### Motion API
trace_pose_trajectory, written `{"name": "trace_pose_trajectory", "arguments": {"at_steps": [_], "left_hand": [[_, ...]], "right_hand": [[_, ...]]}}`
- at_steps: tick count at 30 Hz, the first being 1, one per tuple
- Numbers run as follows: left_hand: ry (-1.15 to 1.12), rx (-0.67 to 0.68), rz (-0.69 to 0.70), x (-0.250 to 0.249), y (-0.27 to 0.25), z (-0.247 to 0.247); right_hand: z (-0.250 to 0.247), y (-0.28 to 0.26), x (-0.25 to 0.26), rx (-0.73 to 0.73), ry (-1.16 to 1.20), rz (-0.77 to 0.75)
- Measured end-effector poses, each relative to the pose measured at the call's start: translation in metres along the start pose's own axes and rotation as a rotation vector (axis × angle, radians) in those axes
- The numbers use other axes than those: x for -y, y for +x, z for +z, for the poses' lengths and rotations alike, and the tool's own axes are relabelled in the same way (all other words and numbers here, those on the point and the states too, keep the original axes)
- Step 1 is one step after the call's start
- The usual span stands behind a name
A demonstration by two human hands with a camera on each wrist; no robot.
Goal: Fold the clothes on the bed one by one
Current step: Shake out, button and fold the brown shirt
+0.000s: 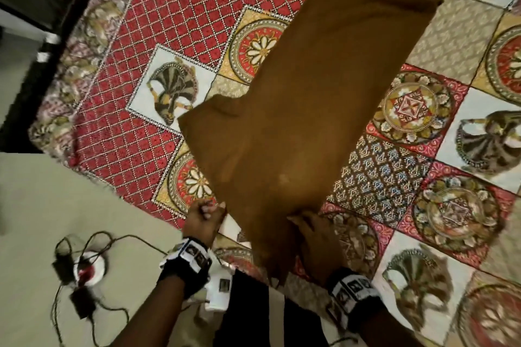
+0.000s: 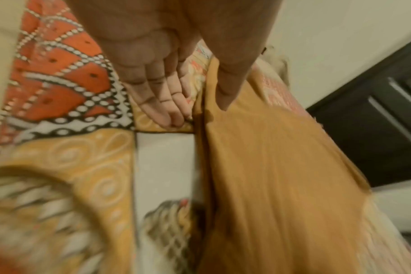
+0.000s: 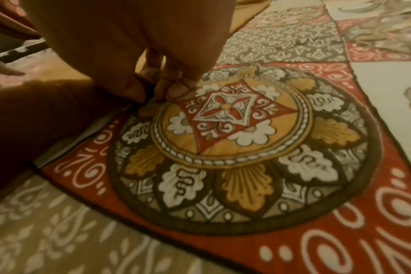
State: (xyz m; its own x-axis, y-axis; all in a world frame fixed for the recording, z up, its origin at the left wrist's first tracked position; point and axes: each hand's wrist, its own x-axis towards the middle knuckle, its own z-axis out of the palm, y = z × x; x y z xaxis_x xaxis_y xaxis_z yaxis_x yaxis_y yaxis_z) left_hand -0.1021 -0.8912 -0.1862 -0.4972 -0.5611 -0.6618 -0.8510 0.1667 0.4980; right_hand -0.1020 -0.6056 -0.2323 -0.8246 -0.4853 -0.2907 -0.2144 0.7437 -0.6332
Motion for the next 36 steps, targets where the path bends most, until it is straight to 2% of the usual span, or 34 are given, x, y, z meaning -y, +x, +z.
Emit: {"name": "trace_pose_trajectory", "arguments": {"at_steps": [2,5,9,11,13,15,16,18,21,22,24,26,27,31,34,36], "left_hand": [[-0.154,-0.047,-0.044,-0.020,0.019,-0.004],[-0.321,-0.037,0.006,-0.059,0.045,-0.009],[-0.311,0.074,-0.138,-0.097,0.091,-0.023],[-0.544,0.149,-0.187,-0.105,0.107,-0.022],[-0.571,0.162,-0.174,-0.107,0.119,-0.025],[-0.501,0.101,-0.148,-0.110,0.125,-0.032],[-0.412,0.022,-0.106,-0.110,0.125,-0.035],[-0.335,-0.129,0.071,-0.116,0.103,-0.035],[-0.314,-0.168,0.419,-0.121,0.047,-0.004],[-0.245,-0.132,0.536,-0.119,0.022,0.010],[-0.094,0.031,0.670,-0.105,-0.010,0.042],[0.117,0.134,0.773,-0.086,-0.020,0.072],[0.186,0.142,0.817,-0.079,-0.021,0.085],[0.201,0.177,0.834,-0.066,-0.022,0.104],[0.239,0.084,0.910,-0.070,-0.010,0.075],[0.403,0.065,0.989,-0.070,0.010,0.053]], "right_hand": [[0.004,-0.004,-0.004,0.014,-0.013,-0.037],[0.004,-0.003,-0.010,0.032,0.009,-0.036],[0.000,-0.009,-0.016,0.013,0.068,-0.121],[-0.004,-0.010,-0.018,0.036,0.019,-0.148],[-0.003,-0.012,-0.017,0.023,-0.031,-0.155],[-0.002,-0.015,-0.016,0.007,-0.066,-0.150],[-0.002,-0.016,-0.016,-0.001,-0.052,-0.152],[-0.001,-0.018,-0.017,-0.075,0.107,-0.093],[-0.006,-0.021,-0.018,-0.342,0.310,0.158],[-0.010,-0.022,-0.020,-0.427,0.350,0.230],[-0.020,-0.021,-0.020,-0.536,0.436,0.323],[-0.029,-0.015,-0.020,-0.563,0.500,0.366],[-0.033,-0.012,-0.019,-0.547,0.508,0.373],[-0.049,0.004,-0.008,-0.417,0.390,0.285],[-0.062,0.027,0.009,-0.366,0.146,0.106],[-0.062,0.052,0.023,-0.279,0.009,-0.020]]}}
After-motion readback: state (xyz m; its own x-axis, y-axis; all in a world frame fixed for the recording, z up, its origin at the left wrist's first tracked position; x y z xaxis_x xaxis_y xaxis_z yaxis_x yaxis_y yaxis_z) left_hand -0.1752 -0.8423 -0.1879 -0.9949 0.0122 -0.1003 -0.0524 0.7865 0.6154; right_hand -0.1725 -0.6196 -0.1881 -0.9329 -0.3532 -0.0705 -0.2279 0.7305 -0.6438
